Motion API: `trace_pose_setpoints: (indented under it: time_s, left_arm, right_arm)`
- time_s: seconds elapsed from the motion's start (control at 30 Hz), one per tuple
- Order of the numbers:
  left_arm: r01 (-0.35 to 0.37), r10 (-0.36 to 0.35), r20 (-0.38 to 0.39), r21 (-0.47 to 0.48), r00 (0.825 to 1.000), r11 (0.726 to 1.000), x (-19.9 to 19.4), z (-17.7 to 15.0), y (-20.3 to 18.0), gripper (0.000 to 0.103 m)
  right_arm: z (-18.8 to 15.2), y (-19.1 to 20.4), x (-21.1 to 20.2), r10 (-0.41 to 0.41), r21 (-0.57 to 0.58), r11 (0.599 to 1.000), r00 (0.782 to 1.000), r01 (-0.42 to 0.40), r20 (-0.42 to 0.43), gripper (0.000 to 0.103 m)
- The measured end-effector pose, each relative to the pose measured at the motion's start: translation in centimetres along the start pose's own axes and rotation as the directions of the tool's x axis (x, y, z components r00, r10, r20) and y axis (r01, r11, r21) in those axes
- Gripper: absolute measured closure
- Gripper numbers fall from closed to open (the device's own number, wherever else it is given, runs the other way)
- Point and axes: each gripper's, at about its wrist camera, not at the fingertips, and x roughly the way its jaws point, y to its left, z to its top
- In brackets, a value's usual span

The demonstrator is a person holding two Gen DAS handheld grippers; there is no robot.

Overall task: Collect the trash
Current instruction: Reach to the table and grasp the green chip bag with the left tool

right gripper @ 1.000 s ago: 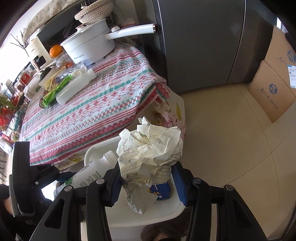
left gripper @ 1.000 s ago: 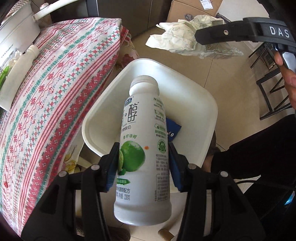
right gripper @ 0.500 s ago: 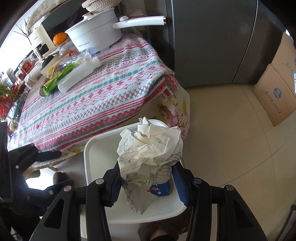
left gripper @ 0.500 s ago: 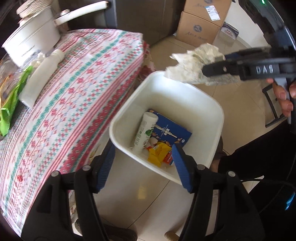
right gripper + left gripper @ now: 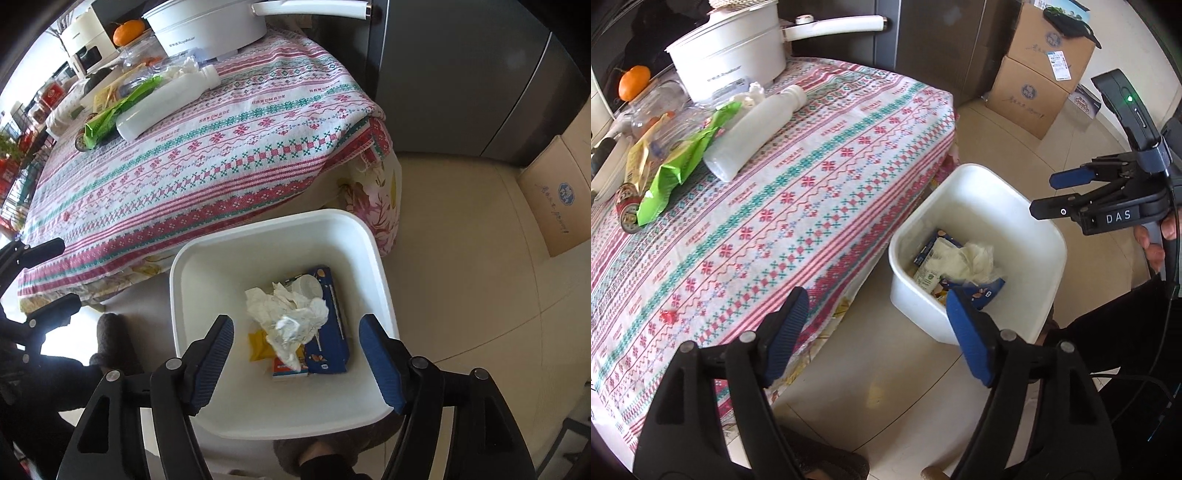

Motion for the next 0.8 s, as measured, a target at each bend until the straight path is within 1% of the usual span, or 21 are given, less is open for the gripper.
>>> trace_pose_setpoints:
  time_s: [0.17, 0.43, 0.63, 0.8]
  left_arm:
    - [-0.019, 0.019, 0.014, -0.021, 1.0, 1.0, -0.6, -0.2, 1.0, 0.022]
    - [-0.05, 0.054, 0.042, -0.074, 0.998, 0.996, -1.7, 0.0, 3.5, 0.021]
    - [-0.116, 0.126, 0.076, -0.124, 0.989, 0.985, -2.7, 0.4, 6.7, 0.021]
    - [-0.192, 0.209, 0.097, -0.153, 0.973, 0.969, -2.7, 1.1, 10.1, 0.021]
  right_arm:
    - [0.5, 0.6, -0.1, 0.002, 0.003, 1.0, 1.0, -0.002, 0.006, 0.029]
    - [1.9, 2.3, -0.7, 0.012, 0.01, 1.0, 0.999, -0.012, 0.04, 0.027]
    - [3.4, 3.7, -1.3, 0.023, 0.007, 1.0, 0.997, -0.023, 0.067, 0.026]
    - [4.7, 5.1, -1.4, 0.026, -0.007, 1.0, 0.996, -0.026, 0.082, 0.025]
